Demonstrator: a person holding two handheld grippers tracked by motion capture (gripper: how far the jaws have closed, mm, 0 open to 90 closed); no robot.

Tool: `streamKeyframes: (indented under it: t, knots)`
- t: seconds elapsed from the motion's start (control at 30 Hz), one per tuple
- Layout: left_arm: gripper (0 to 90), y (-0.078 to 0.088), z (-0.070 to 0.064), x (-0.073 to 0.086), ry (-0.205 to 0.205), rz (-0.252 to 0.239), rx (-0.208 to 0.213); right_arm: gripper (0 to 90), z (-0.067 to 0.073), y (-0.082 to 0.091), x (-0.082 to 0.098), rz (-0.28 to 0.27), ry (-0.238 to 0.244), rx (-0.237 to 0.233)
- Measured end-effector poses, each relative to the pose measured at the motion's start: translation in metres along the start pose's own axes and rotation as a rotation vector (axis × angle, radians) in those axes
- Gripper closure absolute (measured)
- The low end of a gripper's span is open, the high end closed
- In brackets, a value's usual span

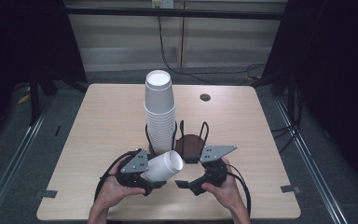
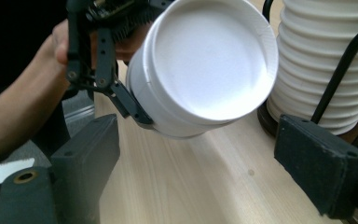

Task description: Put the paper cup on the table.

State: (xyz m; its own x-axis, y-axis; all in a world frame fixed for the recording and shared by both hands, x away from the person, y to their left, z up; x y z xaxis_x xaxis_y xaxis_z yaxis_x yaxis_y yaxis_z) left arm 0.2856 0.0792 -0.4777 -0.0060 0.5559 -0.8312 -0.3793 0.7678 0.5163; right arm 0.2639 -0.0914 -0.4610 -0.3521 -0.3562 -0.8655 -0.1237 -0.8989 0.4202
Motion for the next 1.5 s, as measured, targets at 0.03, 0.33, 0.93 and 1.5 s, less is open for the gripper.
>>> streamKeyframes:
  t: [0.03,0.33,0.93,1.5]
  knots:
    - [15.9,0.000,0.000,0.000,0.000,0.000,0.000,13.9,0.000,0.000,0.000,0.000,0.000,0.000]
    - [15.9,-0.003,0.003,-0.001,-0.041,0.065,0.008,13.9,-0.004,-0.001,0.000,0.141,0.004,-0.001]
    - [15.8,-0.009,-0.007,0.003,-0.140,0.179,0.012,14.6,-0.004,-0.002,-0.009,0.321,0.047,-0.015]
    - [15.8,-0.013,-0.018,0.006,-0.169,0.253,0.062,18.9,-0.010,-0.019,-0.003,0.510,0.033,-0.076]
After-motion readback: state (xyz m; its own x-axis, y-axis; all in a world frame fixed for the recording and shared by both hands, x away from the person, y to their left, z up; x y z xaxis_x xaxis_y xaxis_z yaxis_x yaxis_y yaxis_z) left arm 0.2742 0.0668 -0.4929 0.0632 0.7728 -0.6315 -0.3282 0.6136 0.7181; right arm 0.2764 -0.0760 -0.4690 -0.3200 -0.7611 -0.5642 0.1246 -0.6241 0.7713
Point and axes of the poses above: each handheld gripper's, and its own axes: y roughly backward along the jaws, x roughly out of its underside, z roughly to its left, the point moved 6 cm from there along -y, roughly forward along the jaws, and after that the axes turned 10 degrees about -x, right-handed, at the moved point
